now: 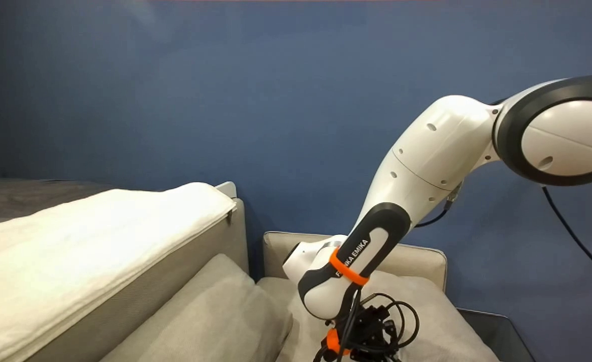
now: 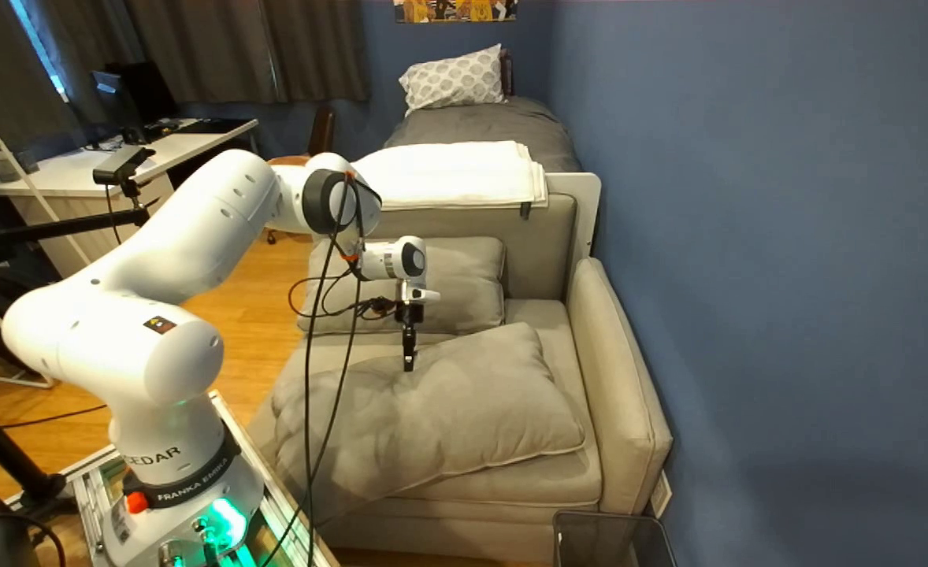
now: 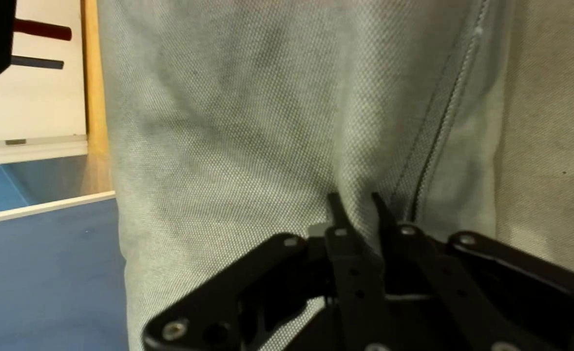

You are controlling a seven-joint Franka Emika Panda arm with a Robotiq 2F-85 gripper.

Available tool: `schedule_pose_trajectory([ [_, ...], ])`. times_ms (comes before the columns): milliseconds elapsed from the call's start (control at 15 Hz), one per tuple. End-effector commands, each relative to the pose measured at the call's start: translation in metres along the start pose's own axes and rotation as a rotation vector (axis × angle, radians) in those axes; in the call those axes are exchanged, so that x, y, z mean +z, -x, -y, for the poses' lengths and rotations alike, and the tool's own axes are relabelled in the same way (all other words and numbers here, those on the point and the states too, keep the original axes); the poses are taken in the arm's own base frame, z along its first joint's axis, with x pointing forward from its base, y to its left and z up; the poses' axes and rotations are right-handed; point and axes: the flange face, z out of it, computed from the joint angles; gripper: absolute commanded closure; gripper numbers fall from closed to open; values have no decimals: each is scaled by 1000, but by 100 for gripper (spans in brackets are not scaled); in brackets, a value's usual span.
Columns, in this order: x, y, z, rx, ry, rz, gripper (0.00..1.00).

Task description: Move the pillow on the right behind

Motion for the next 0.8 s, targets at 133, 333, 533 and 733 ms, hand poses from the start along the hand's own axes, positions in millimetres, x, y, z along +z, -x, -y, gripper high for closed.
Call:
schedule_pose_trajectory([
  [133,-9,-12,-28,132,-42,-2,99],
  [333,-29,-15,-66,268,-93,-6,98],
  [533,-41,-18,-103,384,-143,-26,98],
  [733,-45,-20,-144,500,-183,-48,98],
])
